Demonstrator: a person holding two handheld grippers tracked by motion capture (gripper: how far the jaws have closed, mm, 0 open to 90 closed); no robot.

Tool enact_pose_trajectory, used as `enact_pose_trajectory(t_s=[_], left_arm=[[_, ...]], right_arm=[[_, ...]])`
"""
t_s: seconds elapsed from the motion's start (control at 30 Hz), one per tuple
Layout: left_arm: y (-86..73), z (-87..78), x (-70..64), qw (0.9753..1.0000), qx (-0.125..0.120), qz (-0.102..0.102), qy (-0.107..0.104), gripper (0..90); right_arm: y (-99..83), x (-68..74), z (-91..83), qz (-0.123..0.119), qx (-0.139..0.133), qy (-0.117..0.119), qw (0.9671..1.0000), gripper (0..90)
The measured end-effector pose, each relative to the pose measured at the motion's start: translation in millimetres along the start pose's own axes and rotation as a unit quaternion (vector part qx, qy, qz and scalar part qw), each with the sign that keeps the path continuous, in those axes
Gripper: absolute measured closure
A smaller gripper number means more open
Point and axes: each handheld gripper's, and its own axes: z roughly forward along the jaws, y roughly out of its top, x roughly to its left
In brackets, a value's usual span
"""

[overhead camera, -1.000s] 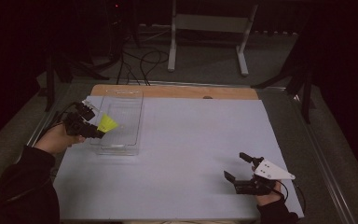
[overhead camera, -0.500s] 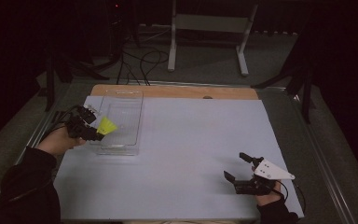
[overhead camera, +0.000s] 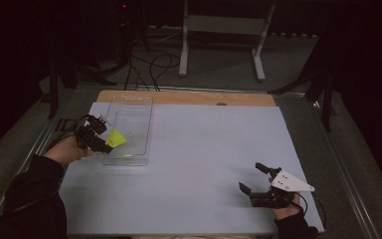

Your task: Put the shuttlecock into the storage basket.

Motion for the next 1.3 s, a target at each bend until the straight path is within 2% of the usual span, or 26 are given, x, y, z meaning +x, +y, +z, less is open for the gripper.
enact_pose_trajectory(t_s=[0.07,0.13,0.17,0.23,0.3,0.37,0.5,0.57,0.63,0.73,0.77,0.83,0.93,1.03,1.1,1.13,1.3], left_arm=[[0.2,0.9,0.9,1.0,0.003,0.001,-0.001,64.0],[1.4,-0.3,1.6,0.9999,-0.001,-0.012,-0.001,62.6],[2.2,-2.0,1.8,0.9999,-0.004,-0.011,-0.004,59.5],[4.8,-6.2,0.9,0.9997,-0.012,-0.019,-0.005,47.8],[7.5,-10.6,-1.6,0.9997,-0.02,-0.016,-0.001,37.0],[9.6,-14.6,-3.6,0.9997,-0.022,-0.013,0.003,29.0],[10.8,-20.1,-7.7,0.9995,-0.031,-0.011,-0.003,18.4],[10.0,-21.9,-7.2,0.9992,-0.033,-0.008,-0.021,12.8],[8.7,-22.5,-8.3,0.9989,-0.038,0.002,-0.027,1.7],[7.7,-23.2,-9.7,0.9979,-0.046,0.009,-0.045,0.0],[7.7,-23.7,-10.7,0.998,-0.049,0.01,-0.04,0.0],[8.0,-24.4,-13.0,0.9974,-0.049,0.021,-0.049,0.0],[9.5,-25.8,-16.5,0.997,-0.053,0.028,-0.048,0.0],[11.2,-26.9,-18.4,0.9968,-0.055,0.031,-0.048,0.0],[12.0,-27.9,-20.2,0.9963,-0.057,0.033,-0.055,0.0],[12.4,-28.6,-21.6,0.9964,-0.061,0.037,-0.046,0.0],[13.9,-31.5,-23.4,0.9953,-0.07,0.044,-0.05,0.0]], right_arm=[[0.0,-0.2,0.0,-0.001,-0.001,0.0,1.0,10.7],[-0.1,-0.4,0.0,0.001,-0.001,0.001,1.0,10.7],[-0.3,-0.3,0.2,0.001,0.0,0.0,1.0,10.7],[-0.3,-0.2,0.2,0.0,0.001,0.0,1.0,10.7],[-0.3,-0.2,0.2,0.0,0.0,0.001,1.0,10.7],[-0.3,-0.3,0.1,-0.002,0.001,0.001,1.0,10.7],[-0.1,-0.3,-0.3,-0.001,-0.002,0.0,1.0,10.7],[0.0,-0.1,-0.5,0.001,-0.002,0.0,1.0,10.7],[0.2,0.3,-0.6,0.0,-0.001,-0.001,1.0,10.7],[0.3,0.3,-0.6,0.0,-0.002,-0.001,1.0,10.7],[0.3,0.2,-0.6,0.001,-0.002,-0.001,1.0,10.7],[0.4,0.3,-0.5,0.0,-0.002,-0.001,1.0,10.7],[0.3,0.4,-0.5,0.0,0.0,-0.001,1.0,10.7],[0.3,0.2,-0.5,0.0,0.0,-0.001,1.0,10.7],[0.2,0.2,-0.5,0.001,-0.002,-0.001,1.0,10.7],[0.2,0.1,-0.6,0.0,-0.002,-0.001,1.0,10.7],[0.2,0.2,-0.5,0.0,-0.002,-0.001,1.0,10.7]])
